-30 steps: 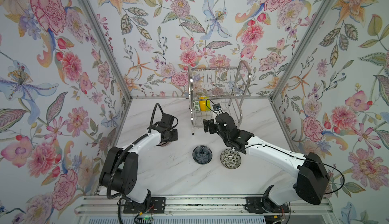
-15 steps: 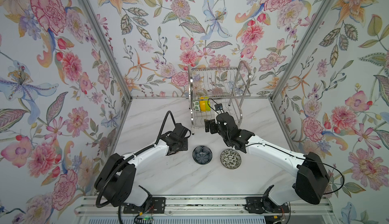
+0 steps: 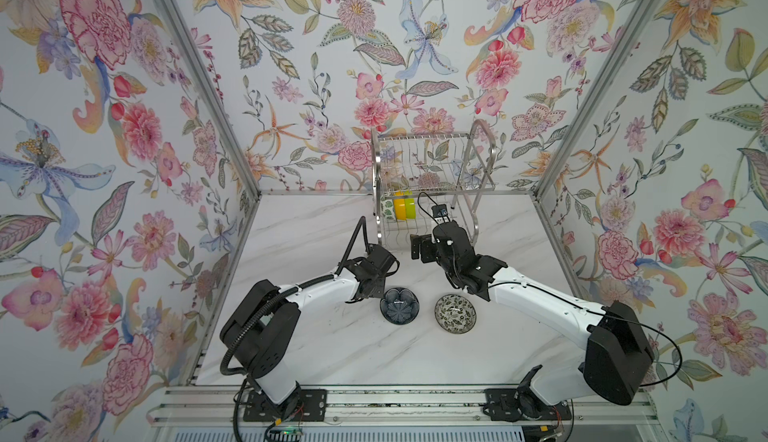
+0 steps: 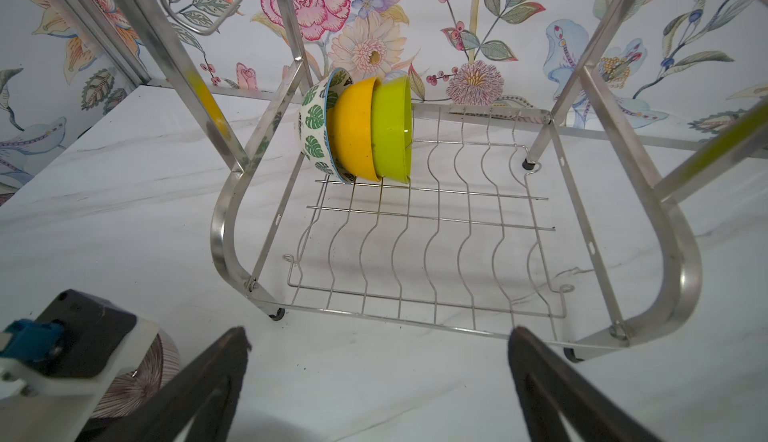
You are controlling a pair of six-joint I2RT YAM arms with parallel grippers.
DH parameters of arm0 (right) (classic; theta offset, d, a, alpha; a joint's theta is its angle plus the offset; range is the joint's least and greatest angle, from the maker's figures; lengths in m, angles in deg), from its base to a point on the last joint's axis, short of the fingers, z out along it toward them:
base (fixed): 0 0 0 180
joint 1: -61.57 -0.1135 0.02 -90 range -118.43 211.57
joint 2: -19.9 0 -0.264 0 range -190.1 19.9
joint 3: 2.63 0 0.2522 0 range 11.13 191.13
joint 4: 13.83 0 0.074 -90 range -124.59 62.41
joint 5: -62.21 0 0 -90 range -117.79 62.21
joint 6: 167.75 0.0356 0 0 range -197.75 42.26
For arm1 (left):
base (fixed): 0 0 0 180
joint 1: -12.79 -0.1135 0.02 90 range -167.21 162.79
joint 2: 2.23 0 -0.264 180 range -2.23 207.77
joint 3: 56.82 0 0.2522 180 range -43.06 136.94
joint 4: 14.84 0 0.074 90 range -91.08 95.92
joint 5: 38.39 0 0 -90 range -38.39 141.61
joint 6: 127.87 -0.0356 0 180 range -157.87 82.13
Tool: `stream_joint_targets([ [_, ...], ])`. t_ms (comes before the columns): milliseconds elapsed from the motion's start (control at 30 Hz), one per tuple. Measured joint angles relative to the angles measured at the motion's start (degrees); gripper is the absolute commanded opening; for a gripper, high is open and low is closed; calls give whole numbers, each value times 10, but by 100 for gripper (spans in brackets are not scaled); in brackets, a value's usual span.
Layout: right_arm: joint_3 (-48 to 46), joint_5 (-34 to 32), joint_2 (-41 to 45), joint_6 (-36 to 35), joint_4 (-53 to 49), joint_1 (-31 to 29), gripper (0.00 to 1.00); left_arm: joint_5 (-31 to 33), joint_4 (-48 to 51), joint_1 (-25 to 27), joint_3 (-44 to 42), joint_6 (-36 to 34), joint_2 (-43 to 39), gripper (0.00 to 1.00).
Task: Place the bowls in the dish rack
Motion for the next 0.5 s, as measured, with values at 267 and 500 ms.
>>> stream_joint_targets([
  [267,0,17,0,14,-1,6,99,3,12,3,8,-1,-2,44],
  [500,4,67,0,32,-13,27,99,11,17,3,9,-2,-42,67],
])
